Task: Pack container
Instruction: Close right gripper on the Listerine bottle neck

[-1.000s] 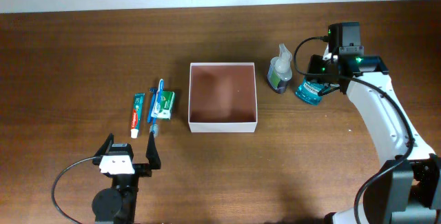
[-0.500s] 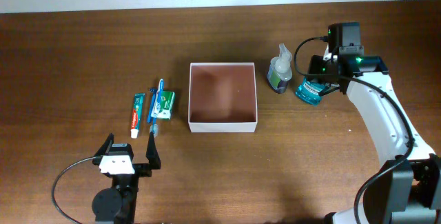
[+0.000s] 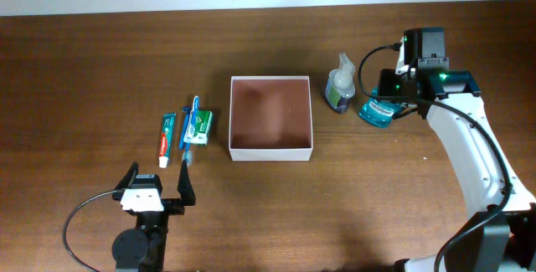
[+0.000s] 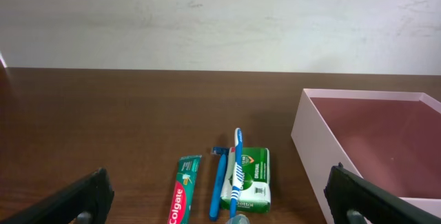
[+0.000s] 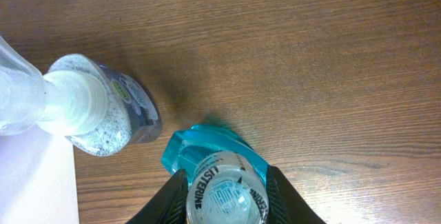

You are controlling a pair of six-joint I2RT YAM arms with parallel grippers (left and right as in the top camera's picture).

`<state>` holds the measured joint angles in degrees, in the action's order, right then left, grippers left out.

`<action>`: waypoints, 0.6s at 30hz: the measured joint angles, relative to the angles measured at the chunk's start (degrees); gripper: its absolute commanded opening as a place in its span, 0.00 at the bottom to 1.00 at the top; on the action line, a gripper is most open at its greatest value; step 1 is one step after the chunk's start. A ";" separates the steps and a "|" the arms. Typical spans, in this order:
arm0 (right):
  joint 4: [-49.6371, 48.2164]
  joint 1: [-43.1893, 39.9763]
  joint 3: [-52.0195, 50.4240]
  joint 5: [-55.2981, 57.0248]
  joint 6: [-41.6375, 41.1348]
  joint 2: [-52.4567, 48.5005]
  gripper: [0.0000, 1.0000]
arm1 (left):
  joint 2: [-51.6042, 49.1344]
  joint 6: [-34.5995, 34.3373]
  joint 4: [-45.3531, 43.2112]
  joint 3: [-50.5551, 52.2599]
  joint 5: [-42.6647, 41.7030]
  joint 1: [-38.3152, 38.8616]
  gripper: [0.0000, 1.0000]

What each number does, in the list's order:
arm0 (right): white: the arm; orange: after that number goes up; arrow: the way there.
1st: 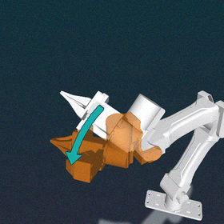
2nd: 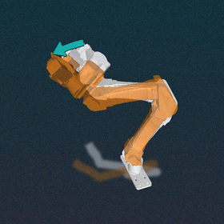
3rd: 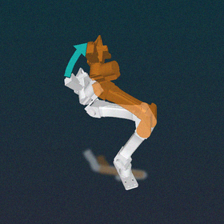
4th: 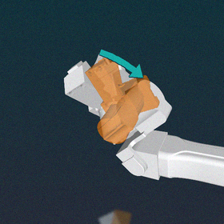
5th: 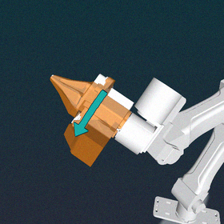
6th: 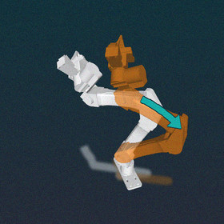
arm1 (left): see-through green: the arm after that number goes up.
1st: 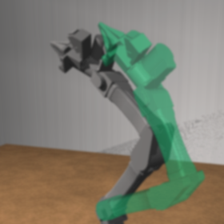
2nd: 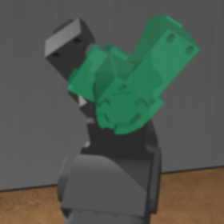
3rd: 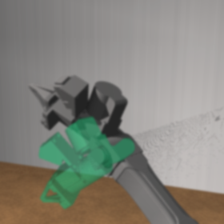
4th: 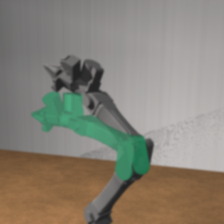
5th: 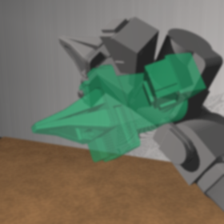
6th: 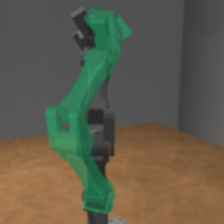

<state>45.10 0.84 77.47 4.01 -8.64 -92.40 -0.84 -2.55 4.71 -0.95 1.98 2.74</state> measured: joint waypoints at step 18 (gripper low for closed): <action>0.09 0.00 0.00 0.44 0.92 0.00 0.37 | 0.00 0.00 0.02 0.00 0.00 0.00 0.99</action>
<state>45.19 0.84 77.47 4.45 -7.73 -92.40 -0.84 -2.55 4.73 -0.95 1.98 2.74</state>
